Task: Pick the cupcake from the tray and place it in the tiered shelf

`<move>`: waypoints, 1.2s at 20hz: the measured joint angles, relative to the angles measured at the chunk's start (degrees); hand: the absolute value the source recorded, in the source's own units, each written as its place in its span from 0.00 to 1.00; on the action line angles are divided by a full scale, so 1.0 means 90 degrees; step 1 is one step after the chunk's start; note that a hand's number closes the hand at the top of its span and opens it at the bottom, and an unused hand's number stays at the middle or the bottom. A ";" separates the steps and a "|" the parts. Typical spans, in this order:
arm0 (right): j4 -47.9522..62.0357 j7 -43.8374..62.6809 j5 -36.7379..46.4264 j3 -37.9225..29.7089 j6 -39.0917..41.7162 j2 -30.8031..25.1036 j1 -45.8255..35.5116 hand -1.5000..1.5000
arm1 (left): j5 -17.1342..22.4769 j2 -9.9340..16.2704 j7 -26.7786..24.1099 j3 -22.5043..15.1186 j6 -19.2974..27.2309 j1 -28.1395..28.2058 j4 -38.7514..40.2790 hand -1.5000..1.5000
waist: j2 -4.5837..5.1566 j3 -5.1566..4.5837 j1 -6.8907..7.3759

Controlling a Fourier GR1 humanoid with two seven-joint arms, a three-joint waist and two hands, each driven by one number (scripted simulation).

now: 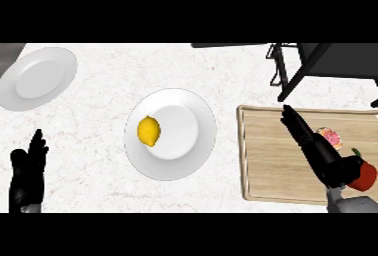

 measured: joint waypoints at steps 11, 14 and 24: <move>0.1080 0.0061 -0.0241 -0.2740 -0.0371 -0.2130 0.0278 0.00 | 0.0912 -0.0208 0.0391 -0.0125 -0.1162 -0.0347 -0.0011 0.50 | -0.0143 -0.0195 -0.0078; 0.1829 -0.0414 -0.0507 -0.3226 0.0149 -0.2414 0.0376 0.00 | 0.1062 -0.0287 0.0413 -0.0164 -0.1448 -0.0473 0.0076 0.50 | -0.0163 -0.0187 0.0067; 0.1740 -0.0670 -0.1017 -0.3636 0.2429 -0.3544 0.0953 0.00 | 0.1257 -0.0304 0.0583 -0.0087 -0.1964 -0.0644 0.0235 0.50 | -0.0206 -0.0202 0.0172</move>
